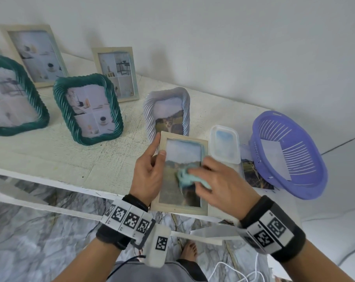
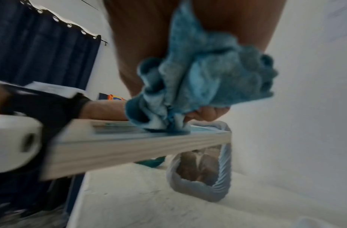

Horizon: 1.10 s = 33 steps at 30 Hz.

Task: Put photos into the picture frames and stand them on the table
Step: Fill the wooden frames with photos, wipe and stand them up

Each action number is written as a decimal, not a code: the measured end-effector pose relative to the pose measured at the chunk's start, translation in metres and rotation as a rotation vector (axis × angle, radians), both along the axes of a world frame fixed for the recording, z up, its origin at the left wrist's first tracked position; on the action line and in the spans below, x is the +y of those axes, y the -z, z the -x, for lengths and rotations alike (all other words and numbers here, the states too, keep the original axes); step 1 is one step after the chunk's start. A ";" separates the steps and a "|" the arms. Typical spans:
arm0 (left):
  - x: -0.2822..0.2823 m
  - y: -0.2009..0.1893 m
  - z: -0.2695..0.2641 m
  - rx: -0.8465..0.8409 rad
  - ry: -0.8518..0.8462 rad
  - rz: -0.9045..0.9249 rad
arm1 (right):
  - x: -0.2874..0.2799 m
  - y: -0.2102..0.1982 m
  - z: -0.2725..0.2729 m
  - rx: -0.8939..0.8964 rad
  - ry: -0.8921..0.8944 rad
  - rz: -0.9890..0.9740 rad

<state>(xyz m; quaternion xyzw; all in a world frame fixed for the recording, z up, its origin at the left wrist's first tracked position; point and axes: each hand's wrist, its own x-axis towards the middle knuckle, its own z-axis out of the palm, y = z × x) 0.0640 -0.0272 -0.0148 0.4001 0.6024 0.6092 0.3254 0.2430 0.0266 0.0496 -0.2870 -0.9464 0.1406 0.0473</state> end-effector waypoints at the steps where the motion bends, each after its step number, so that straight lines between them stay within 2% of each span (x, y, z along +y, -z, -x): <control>1: 0.000 -0.001 -0.003 -0.006 0.004 0.000 | 0.006 -0.001 0.002 0.023 0.074 -0.041; 3: 0.002 -0.004 -0.005 -0.022 0.010 -0.003 | 0.010 -0.002 0.009 0.055 0.164 -0.086; 4: 0.002 -0.006 -0.004 -0.027 0.008 -0.002 | 0.006 0.000 0.013 0.070 0.152 -0.084; 8: 0.004 -0.005 0.006 -0.023 0.003 0.008 | -0.023 0.005 0.009 0.026 -0.073 0.089; 10: 0.002 -0.005 0.007 -0.044 0.004 0.013 | -0.025 0.004 0.001 -0.031 -0.107 0.108; 12: 0.000 -0.004 0.004 -0.045 -0.007 0.019 | -0.017 0.003 -0.002 -0.047 -0.057 0.031; 16: 0.001 -0.003 -0.003 -0.004 -0.036 0.010 | -0.002 0.001 0.008 -0.004 0.163 -0.101; 23: 0.000 -0.009 0.004 -0.014 -0.058 0.005 | -0.037 0.007 0.002 -0.005 0.036 0.126; 29: -0.001 -0.001 -0.005 -0.031 -0.062 0.003 | -0.019 0.006 0.005 0.024 0.228 -0.079; 31: 0.000 -0.001 -0.009 -0.035 -0.066 -0.001 | -0.017 0.006 0.012 0.059 0.294 -0.072; 33: 0.002 -0.003 -0.006 -0.054 -0.059 -0.016 | -0.025 0.007 0.014 0.092 0.244 -0.007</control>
